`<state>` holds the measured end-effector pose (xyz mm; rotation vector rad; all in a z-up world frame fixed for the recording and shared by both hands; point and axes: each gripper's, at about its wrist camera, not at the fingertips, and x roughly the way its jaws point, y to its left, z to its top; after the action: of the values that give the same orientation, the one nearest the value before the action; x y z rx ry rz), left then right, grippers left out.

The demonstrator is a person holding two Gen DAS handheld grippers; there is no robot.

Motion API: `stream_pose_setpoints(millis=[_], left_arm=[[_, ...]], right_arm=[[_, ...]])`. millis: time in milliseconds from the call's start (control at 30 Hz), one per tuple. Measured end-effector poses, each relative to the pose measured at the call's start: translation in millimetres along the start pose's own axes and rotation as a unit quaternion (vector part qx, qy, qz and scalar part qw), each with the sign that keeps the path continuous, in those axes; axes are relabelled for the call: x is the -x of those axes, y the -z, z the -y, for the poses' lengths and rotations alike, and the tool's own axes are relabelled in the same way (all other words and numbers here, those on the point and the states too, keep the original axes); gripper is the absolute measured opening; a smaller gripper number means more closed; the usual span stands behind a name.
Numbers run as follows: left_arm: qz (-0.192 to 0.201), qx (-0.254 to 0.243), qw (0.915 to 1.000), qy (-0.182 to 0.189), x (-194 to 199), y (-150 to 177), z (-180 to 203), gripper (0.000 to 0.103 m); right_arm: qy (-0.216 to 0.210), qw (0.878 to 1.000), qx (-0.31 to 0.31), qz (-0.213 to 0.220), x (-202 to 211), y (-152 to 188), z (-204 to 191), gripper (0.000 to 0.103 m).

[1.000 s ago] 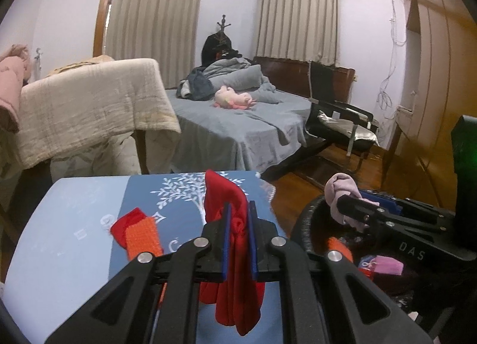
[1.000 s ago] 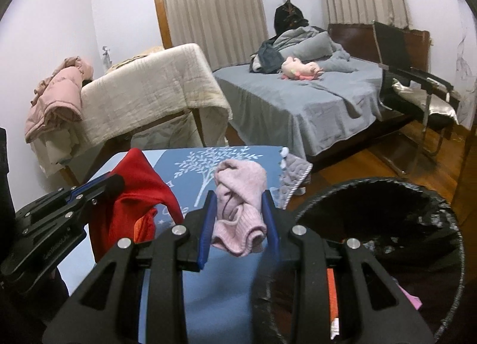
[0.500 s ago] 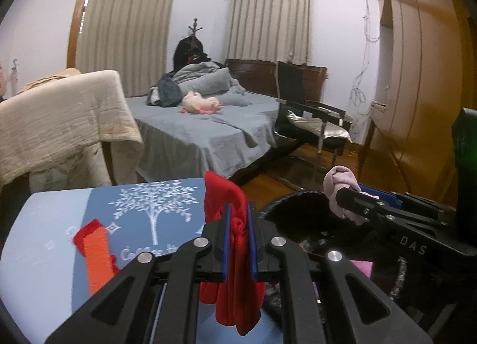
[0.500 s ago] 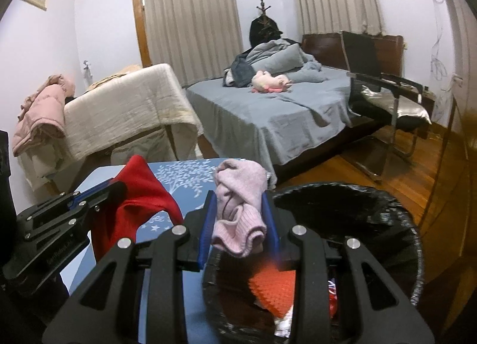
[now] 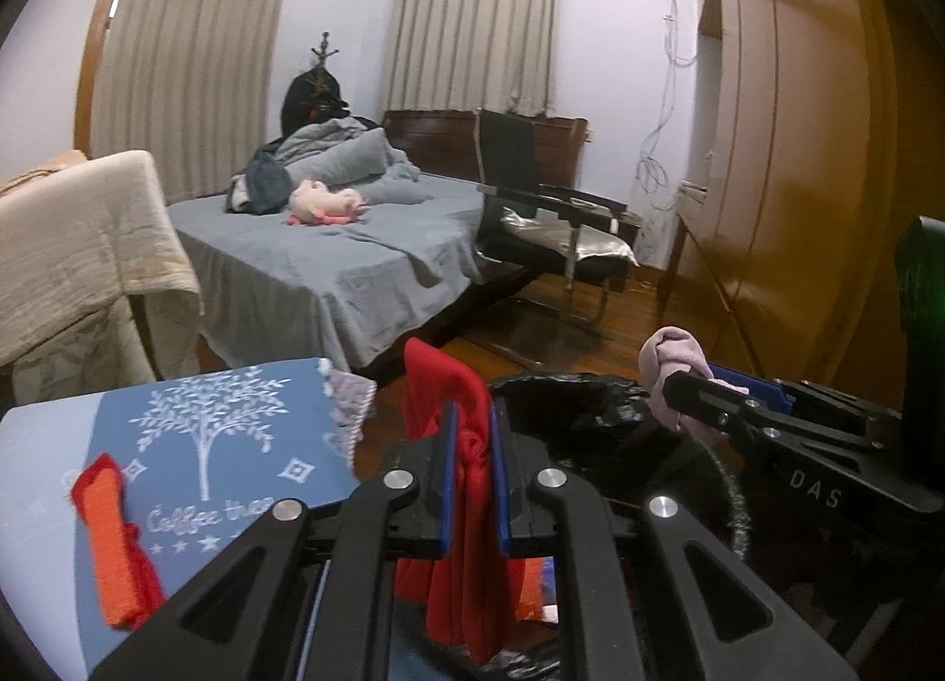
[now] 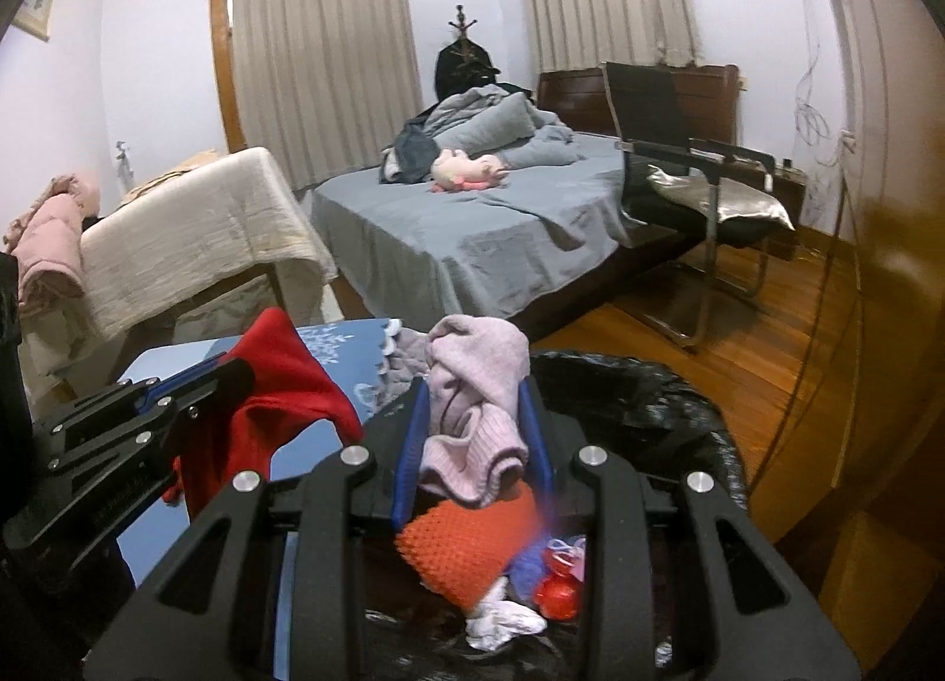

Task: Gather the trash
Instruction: 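Carry the glove and sock over the bin and open both grippers, then move both grippers back toward the remaining orange mesh and red cloth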

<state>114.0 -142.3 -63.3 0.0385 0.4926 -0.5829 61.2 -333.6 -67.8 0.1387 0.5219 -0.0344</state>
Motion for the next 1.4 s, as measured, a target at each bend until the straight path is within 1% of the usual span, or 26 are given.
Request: stream_pose_setpoints(millis=[433, 667, 733, 767, 800, 833, 867, 900, 933, 967, 1000, 1033, 1067, 1100, 1133, 1200, 1267, 1400], left_arm=[[-0.014, -0.017, 0.9991, 0.036, -39.2, -3.0, 37.7, 0.010], [-0.028, -0.024, 0.9983, 0.045, -57.1, -1.2, 48.5, 0.010], [-0.034, -0.022, 0.9980, 0.050, -62.6, -0.8, 49.4, 0.013], [-0.037, -0.018, 0.9978, 0.051, -64.8, -0.3, 49.0, 0.015], [-0.041, -0.014, 0.9976, 0.054, -66.5, 0.1, 48.0, 0.023], [-0.043, -0.010, 0.9974, 0.057, -67.6, 0.4, 46.8, 0.027], [-0.045, -0.007, 0.9973, 0.057, -67.8, 1.1, 45.0, 0.035], [-0.045, -0.005, 0.9973, 0.058, -67.4, 0.7, 43.5, 0.039], [-0.044, -0.005, 0.9974, 0.056, -65.7, 0.9, 41.7, 0.040], [-0.044, -0.005, 0.9976, 0.054, -64.5, 0.7, 40.3, 0.045], [-0.042, -0.005, 0.9979, 0.049, -62.3, 0.4, 38.0, 0.050], [-0.040, -0.003, 0.9982, 0.044, -59.4, -0.2, 35.0, 0.053], [-0.037, -0.002, 0.9986, 0.037, -56.6, -0.8, 31.9, 0.059], [-0.034, -0.001, 0.9990, 0.029, -53.9, -1.2, 28.3, 0.066], [-0.031, -0.001, 0.9993, 0.022, -50.1, -1.3, 25.6, 0.070], [-0.021, 0.001, 0.9998, 0.004, -39.6, -2.4, 15.9, 0.080], [-0.015, 0.005, 0.9997, -0.016, -27.6, -2.2, 3.5, 0.087], [-0.011, 0.014, 0.9985, -0.051, -6.1, -0.3, -19.5, 0.094]], right_arm=[[0.035, 0.999, -0.018, -0.008, -0.2, 11.1, 40.2, 0.030], [0.048, 0.998, -0.026, -0.019, -10.5, 17.5, 55.9, 0.030], [0.051, 0.998, -0.027, -0.023, -13.8, 18.5, 58.1, 0.032], [0.055, 0.998, -0.028, -0.024, -15.2, 20.2, 60.1, 0.033], [0.057, 0.998, -0.029, -0.024, -15.6, 20.7, 60.7, 0.033], [0.059, 0.997, -0.030, -0.026, -16.4, 21.7, 61.9, 0.035], [0.062, 0.997, -0.031, -0.027, -16.7, 22.1, 62.0, 0.042], [0.066, 0.997, -0.033, -0.026, -16.6, 23.3, 63.2, 0.046], [0.066, 0.997, -0.034, -0.026, -17.1, 23.4, 64.5, 0.047], [0.067, 0.997, -0.034, -0.025, -16.6, 23.6, 64.8, 0.052], [0.069, 0.997, -0.034, -0.024, -15.6, 23.9, 64.4, 0.060], [0.071, 0.997, -0.034, -0.022, -14.7, 23.8, 64.0, 0.065], [0.071, 0.997, -0.034, -0.019, -13.3, 23.6, 63.4, 0.075], [0.072, 0.997, -0.034, -0.014, -10.9, 23.0, 61.0, 0.088], [0.074, 0.997, -0.032, -0.012, -9.5, 22.5, 59.7, 0.093], [0.071, 0.997, -0.026, -0.010, -7.3, 20.8, 53.6, 0.095], [0.065, 0.998, -0.023, -0.011, -6.5, 18.5, 49.0, 0.096], [0.047, 0.999, -0.020, -0.005, -4.7, 14.8, 31.4, 0.097]])
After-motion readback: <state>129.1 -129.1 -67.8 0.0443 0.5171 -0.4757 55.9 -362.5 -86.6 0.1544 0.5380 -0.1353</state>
